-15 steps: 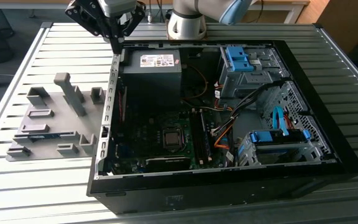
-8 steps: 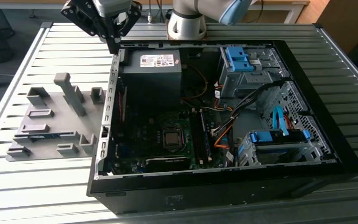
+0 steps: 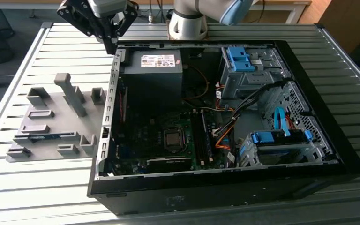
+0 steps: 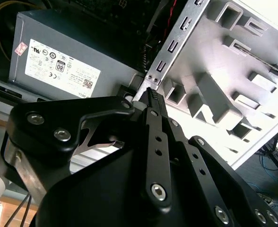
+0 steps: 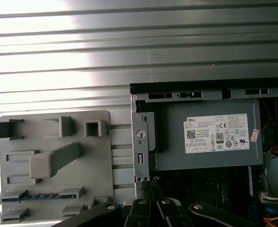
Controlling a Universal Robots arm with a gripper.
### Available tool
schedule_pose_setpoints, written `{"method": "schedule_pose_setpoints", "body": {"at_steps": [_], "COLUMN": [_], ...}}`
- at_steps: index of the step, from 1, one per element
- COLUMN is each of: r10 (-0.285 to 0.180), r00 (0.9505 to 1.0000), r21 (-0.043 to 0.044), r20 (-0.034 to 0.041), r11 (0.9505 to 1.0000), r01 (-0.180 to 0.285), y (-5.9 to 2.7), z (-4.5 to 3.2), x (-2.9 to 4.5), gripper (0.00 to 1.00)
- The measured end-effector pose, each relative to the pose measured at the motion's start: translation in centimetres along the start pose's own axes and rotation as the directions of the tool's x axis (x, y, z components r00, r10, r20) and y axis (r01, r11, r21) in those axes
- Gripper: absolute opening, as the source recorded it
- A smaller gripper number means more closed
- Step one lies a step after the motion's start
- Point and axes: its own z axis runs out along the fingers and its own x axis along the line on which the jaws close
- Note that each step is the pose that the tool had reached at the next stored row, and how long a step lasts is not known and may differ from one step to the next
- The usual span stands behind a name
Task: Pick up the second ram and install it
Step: 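Reach for the second ram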
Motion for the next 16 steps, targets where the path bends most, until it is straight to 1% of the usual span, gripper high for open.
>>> {"method": "schedule_pose_setpoints", "body": {"at_steps": [16], "r10": [0.0], "r00": [1.0], "r21": [-0.0001], "r20": [0.0001], "r11": [1.0], "r01": [0.0], "y": [-0.1], "z": [-0.02], "x": [1.28], "gripper": [0.11]}}
